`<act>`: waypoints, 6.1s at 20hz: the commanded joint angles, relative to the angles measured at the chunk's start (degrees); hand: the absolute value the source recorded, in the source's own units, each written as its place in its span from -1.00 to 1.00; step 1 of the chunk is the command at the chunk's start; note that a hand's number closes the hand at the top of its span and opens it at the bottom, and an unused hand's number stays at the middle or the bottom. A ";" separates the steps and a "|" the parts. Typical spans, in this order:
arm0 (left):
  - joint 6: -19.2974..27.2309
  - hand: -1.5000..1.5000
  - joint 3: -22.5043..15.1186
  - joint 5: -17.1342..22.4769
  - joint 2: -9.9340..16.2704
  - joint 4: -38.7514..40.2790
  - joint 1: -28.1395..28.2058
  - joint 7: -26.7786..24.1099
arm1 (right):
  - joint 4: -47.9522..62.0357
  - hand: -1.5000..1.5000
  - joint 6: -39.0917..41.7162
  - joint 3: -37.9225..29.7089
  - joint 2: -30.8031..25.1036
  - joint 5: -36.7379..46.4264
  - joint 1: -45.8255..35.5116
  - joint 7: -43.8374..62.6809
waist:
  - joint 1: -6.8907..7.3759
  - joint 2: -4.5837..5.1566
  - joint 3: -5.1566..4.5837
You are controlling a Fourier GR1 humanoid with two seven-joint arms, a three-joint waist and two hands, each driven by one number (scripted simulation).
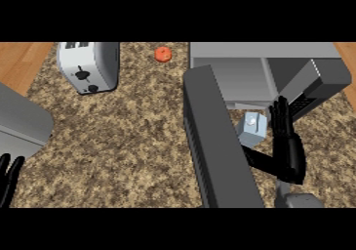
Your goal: Pick up the milk, place it into the microwave and close the microwave
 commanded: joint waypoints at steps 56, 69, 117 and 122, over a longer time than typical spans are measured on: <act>-1.70 -1.00 2.33 2.88 -0.25 1.43 -1.92 2.27 | 51.97 1.00 35.07 -14.78 -16.36 -2.50 -19.63 -41.18 | 0.08 0.17 0.04; -2.09 -1.00 6.15 7.13 1.85 1.83 -1.34 3.18 | 34.39 1.00 32.93 -8.96 -12.53 -4.56 -19.14 -28.28 | -0.40 -0.05 -0.03; -7.76 -1.00 5.28 4.32 3.98 6.85 -9.87 3.42 | 76.19 1.00 -10.12 -16.68 -10.50 7.51 -64.08 -21.48 | 8.63 3.96 0.23; -6.90 -1.00 4.83 1.76 4.21 7.54 -11.66 3.40 | 77.72 -1.00 -20.88 -11.87 -10.16 13.27 -63.32 -23.69 | 9.27 4.49 0.10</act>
